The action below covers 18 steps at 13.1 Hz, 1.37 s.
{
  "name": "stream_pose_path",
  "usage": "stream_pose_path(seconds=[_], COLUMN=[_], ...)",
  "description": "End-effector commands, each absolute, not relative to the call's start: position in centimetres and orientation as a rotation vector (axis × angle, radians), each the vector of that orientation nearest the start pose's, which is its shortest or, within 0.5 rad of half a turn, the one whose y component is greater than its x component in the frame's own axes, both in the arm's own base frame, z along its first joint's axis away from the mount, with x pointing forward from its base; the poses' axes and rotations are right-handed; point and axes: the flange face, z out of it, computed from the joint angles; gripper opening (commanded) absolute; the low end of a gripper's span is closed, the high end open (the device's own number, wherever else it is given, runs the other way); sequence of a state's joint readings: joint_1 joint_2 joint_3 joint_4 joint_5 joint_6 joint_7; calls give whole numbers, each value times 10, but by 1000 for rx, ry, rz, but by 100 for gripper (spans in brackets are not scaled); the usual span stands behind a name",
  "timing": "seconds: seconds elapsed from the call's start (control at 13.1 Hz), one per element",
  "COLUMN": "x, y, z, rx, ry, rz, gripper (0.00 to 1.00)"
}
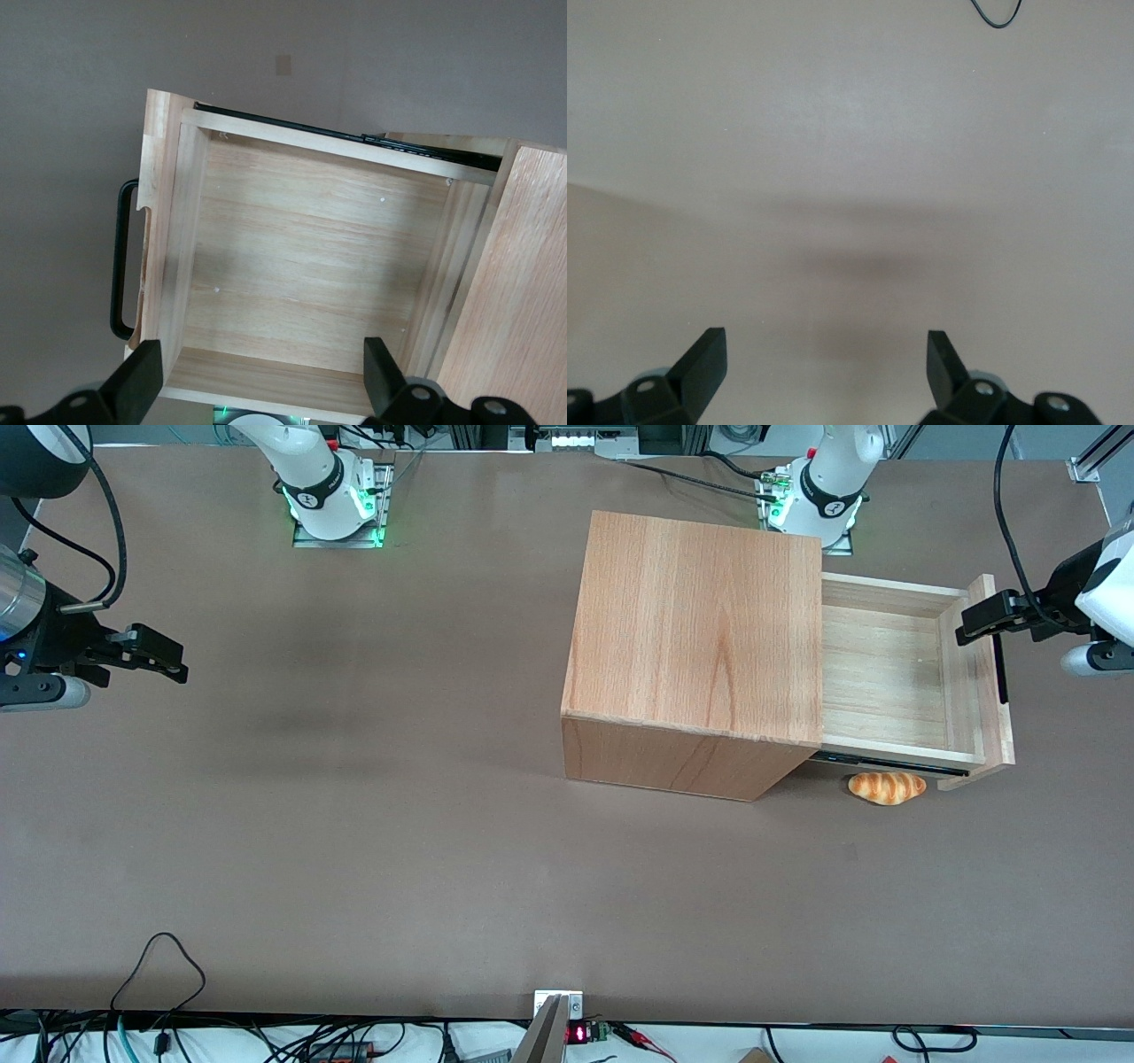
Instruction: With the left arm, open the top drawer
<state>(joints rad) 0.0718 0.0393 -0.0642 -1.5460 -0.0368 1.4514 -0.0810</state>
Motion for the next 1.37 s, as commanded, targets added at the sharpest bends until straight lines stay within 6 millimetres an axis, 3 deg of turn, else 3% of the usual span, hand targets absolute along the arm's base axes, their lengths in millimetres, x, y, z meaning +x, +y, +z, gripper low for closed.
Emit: stream_pose_path(seconds=[0.0, 0.08, 0.46, 0.61, 0.84, 0.99, 1.3], x=[548, 547, 535, 538, 541, 546, 547], y=[-10, -19, -16, -15, 8, -3, 1], z=[609, 611, 600, 599, 612, 603, 600], rx=[-3149, -3151, -3146, -3149, -3211, -3193, -3183], ry=[-96, -74, -42, 76, -11, 22, 40], rz=[163, 154, 117, 116, 61, 85, 99], gripper=[100, 100, 100, 100, 100, 100, 100])
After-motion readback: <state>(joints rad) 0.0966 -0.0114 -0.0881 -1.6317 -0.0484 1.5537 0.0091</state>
